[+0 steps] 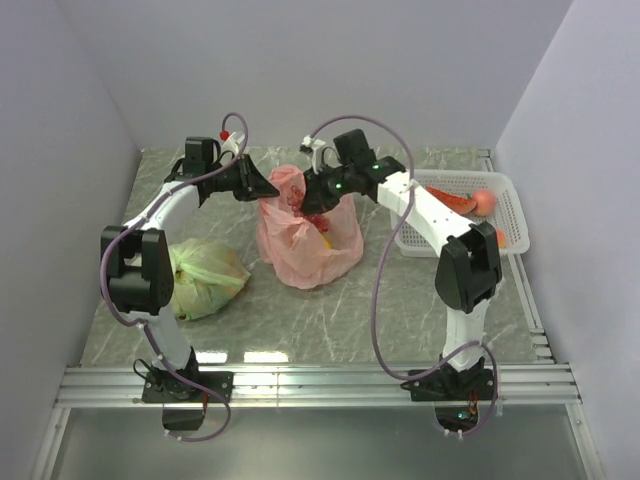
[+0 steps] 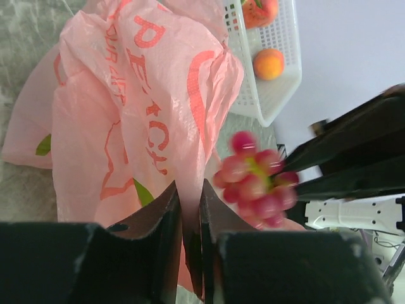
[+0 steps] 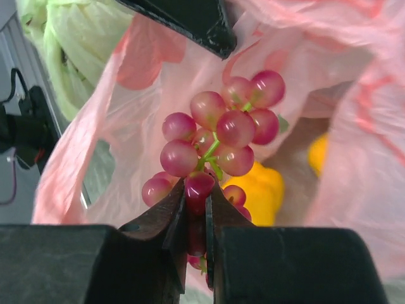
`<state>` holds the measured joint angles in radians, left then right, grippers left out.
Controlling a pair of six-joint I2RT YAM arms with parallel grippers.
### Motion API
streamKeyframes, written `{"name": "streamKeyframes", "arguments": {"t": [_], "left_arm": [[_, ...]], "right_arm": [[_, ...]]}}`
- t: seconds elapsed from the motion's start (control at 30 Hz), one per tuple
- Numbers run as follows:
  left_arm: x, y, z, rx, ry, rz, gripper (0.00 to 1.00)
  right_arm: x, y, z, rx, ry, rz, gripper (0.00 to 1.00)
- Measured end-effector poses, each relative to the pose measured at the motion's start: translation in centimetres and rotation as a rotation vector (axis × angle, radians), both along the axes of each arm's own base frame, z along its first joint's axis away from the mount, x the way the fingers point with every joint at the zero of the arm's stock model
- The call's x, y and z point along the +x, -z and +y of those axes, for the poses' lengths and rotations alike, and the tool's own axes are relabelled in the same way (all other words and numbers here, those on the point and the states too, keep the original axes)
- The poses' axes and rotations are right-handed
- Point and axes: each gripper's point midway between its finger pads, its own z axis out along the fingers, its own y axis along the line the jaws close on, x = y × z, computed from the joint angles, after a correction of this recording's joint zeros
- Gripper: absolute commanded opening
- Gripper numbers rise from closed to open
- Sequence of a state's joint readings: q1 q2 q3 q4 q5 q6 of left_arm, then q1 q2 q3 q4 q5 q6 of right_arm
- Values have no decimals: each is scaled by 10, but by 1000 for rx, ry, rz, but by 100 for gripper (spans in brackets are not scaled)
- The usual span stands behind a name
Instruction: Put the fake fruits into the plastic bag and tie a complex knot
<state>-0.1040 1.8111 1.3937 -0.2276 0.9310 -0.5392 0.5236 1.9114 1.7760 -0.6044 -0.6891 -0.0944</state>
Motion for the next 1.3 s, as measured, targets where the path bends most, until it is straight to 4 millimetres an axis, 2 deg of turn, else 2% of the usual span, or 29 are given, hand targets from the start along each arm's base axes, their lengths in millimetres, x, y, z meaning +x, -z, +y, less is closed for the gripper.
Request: {"name": "streamKeyframes", "arguments": {"t": [0.03,0.07,0.1,0.13,0.17,0.27,0.37,0.47,0.57,0.63,0.7,0.8,0.9,1.0,1.07,1.17,1.3], "left_arm": [[1,0,2,-1,-4,0,21],[1,0,3,-3,-7,1,22],[2,-1,5,-3,-10,0,22],[3,0,6,-3,-12,-2,23],[3,0,7,-2,-14,-3,23],[4,1,9,3,-14,-9,24],[2,7,10,17,-10,-17,23],[2,12,11,35,-5,-34,22],[3,14,12,52,7,-63,22],[3,15,13,60,14,-77,21],[3,16,13,66,19,-85,21],[3,18,14,78,21,-91,21],[0,21,15,89,23,-75,21],[-1,24,16,100,25,-72,21],[-2,25,17,104,24,-68,21],[-2,26,17,107,23,-64,21],[-2,26,17,107,22,-62,21]], "right_arm": [[-1,7,5,-4,10,13,36],[-1,14,11,-9,20,31,48],[0,21,15,-16,25,43,54],[1,27,19,-25,22,52,80],[1,34,22,-36,23,65,92],[-4,50,23,-73,-2,87,98],[-11,52,17,-101,-28,81,98],[-14,41,7,-116,-35,57,98],[-7,14,-14,-102,-2,13,98],[8,-9,-39,-85,55,-25,98],[32,-36,-76,-69,142,-72,98],[74,-66,-148,-89,292,-164,98],[99,-69,-228,-180,428,-202,98],[112,-50,-296,-302,518,-196,98],[115,-28,-327,-389,537,-172,98],[118,9,-360,-514,527,-126,98],[122,47,-381,-632,488,-86,98]]}}
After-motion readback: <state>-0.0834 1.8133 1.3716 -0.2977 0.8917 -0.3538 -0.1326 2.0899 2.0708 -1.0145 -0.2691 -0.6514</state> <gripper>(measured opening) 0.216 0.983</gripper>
